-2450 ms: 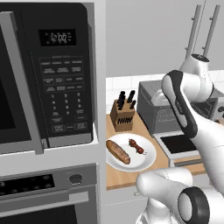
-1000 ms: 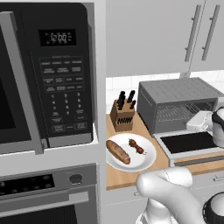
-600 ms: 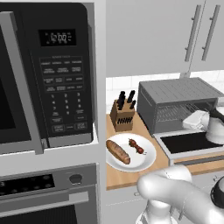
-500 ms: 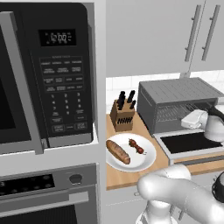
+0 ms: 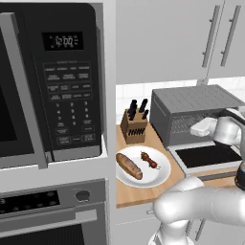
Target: Pick up the kebab skewer and baguette bread, and place them inside the toaster oven. Close the toaster oven door and start by setting the timer.
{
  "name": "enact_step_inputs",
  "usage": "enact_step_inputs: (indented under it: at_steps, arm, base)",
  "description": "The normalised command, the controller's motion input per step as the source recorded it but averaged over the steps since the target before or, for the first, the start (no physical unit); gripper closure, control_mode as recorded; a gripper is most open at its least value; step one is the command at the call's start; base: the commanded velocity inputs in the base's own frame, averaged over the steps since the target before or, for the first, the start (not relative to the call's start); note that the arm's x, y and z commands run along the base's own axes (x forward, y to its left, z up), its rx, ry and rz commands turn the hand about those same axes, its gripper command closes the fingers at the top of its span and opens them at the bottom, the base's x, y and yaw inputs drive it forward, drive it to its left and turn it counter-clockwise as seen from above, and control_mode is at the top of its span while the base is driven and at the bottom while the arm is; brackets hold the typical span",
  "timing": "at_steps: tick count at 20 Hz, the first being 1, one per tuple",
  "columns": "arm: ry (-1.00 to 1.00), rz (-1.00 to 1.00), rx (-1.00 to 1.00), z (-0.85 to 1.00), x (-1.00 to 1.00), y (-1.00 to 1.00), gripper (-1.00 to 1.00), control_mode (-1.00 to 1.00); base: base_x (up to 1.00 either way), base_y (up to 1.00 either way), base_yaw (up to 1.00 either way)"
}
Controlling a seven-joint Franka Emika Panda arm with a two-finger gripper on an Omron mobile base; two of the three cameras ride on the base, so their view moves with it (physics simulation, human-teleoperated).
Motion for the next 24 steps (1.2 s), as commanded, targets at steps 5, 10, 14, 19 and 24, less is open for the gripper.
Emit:
enact_step_inputs:
  at_steps: [5, 10, 14, 19, 24]
  arm:
    - [0.0, 0.0, -0.01, -0.49, 0.09, -0.21, -1.0, -1.0]
    - [0.0, 0.0, 0.0, -0.25, 0.27, -0.12, -1.0, -1.0]
    - [0.0, 0.0, 0.0, -0.13, 0.32, -0.02, -1.0, -1.0]
    - [0.11, 0.0, -0.03, -0.6, 0.09, -0.1, -1.0, -1.0]
    - [0.3, 0.0, -0.1, -0.92, -0.42, -0.03, -1.0, -1.0]
  base:
    - [0.0, 0.0, 0.0]
    - [0.0, 0.0, 0.0]
    - [0.0, 0.0, 0.0]
    - [0.0, 0.0, 0.0]
    - [0.0, 0.0, 0.0]
